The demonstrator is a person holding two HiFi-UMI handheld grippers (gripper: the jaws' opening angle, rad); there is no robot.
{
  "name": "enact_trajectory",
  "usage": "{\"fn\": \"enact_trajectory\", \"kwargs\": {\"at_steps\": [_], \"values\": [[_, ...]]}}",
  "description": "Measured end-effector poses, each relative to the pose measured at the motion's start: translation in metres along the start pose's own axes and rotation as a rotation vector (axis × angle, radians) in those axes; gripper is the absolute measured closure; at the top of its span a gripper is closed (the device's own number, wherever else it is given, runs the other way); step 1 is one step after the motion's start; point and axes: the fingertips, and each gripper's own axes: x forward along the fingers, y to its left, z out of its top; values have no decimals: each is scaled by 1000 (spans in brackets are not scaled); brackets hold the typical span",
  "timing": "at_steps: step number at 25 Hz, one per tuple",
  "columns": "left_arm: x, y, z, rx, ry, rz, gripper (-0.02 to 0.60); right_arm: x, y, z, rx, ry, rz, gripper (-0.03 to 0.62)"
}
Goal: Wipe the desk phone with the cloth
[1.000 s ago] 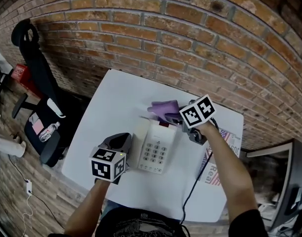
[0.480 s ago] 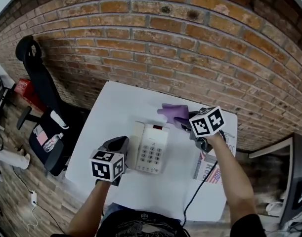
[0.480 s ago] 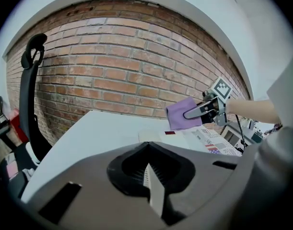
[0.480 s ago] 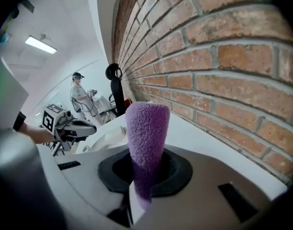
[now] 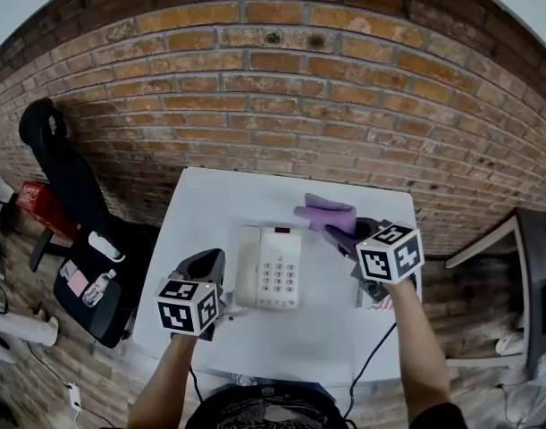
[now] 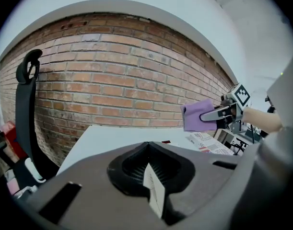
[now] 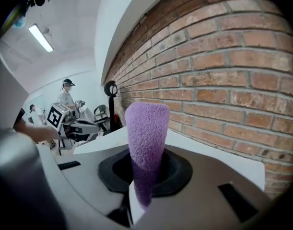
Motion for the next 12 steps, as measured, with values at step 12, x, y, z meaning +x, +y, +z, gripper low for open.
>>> {"fn": "enact_trajectory", "kwargs": {"at_steps": [12], "values": [[-63,-6,-1,50,-64,-92,577,-73,85,-18,134,-235,-252,549]]}}
